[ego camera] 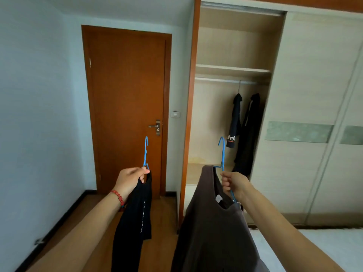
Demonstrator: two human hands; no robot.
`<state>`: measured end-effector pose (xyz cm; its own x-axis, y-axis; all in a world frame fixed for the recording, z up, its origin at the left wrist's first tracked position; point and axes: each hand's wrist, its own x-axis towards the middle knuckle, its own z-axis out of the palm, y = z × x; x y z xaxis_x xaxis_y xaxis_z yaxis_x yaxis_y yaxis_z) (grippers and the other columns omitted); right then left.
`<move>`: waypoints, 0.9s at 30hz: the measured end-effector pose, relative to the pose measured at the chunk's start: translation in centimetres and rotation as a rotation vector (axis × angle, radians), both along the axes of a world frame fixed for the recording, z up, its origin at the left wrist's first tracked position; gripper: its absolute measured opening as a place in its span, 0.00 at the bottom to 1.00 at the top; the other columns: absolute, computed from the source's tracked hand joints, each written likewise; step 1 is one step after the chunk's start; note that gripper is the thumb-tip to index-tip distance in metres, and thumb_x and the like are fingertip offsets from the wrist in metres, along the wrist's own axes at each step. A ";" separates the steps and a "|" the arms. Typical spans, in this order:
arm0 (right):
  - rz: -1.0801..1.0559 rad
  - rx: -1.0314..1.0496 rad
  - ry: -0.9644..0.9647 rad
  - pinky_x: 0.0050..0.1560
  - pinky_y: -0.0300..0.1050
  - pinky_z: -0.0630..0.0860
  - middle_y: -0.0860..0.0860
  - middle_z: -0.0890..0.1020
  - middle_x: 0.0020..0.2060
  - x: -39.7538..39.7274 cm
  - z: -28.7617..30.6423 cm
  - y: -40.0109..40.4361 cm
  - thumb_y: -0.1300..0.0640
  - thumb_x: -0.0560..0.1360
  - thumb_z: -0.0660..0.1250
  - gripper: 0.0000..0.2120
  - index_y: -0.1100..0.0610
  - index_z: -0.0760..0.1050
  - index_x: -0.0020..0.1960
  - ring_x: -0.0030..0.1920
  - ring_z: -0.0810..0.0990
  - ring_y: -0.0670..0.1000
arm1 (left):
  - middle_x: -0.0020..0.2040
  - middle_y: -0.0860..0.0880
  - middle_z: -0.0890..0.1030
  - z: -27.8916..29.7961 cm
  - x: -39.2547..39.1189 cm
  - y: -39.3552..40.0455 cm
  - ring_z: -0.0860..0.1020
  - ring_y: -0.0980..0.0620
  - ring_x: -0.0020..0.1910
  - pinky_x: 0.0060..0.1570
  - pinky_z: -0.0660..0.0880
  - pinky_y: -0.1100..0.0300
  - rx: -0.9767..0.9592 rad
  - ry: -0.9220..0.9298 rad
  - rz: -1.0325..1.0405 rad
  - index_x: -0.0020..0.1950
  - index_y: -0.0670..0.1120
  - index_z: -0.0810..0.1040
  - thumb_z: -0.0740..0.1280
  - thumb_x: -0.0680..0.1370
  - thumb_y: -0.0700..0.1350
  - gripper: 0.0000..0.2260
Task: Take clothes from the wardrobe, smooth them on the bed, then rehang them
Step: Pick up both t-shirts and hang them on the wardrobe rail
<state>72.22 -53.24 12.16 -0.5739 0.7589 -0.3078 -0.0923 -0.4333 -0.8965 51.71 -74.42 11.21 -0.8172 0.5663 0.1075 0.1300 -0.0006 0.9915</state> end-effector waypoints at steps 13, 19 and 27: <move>-0.254 0.404 -0.119 0.19 0.38 0.66 0.54 0.72 0.23 -16.9 -1.8 15.2 0.66 0.74 0.62 0.12 0.63 0.72 0.31 0.20 0.68 0.48 | 0.29 0.50 0.79 -0.7 -17.2 18.2 0.75 0.51 0.38 0.54 0.69 0.57 0.060 0.079 -0.159 0.35 0.39 0.79 0.63 0.77 0.41 0.12; -0.393 0.512 -0.187 0.20 0.37 0.67 0.56 0.72 0.24 -23.3 0.0 23.1 0.67 0.72 0.63 0.12 0.63 0.74 0.30 0.22 0.68 0.49 | 0.44 0.47 0.80 0.9 -24.4 28.8 0.75 0.50 0.50 0.43 0.69 0.63 0.017 0.120 -0.299 0.36 0.47 0.80 0.64 0.77 0.45 0.10; -0.557 0.560 -0.198 0.17 0.34 0.64 0.56 0.72 0.23 -28.0 1.7 32.4 0.65 0.73 0.65 0.11 0.63 0.75 0.32 0.17 0.66 0.46 | 0.35 0.45 0.72 2.4 -28.6 42.0 0.72 0.49 0.38 0.39 0.69 0.62 0.056 0.088 -0.461 0.31 0.45 0.74 0.61 0.78 0.46 0.15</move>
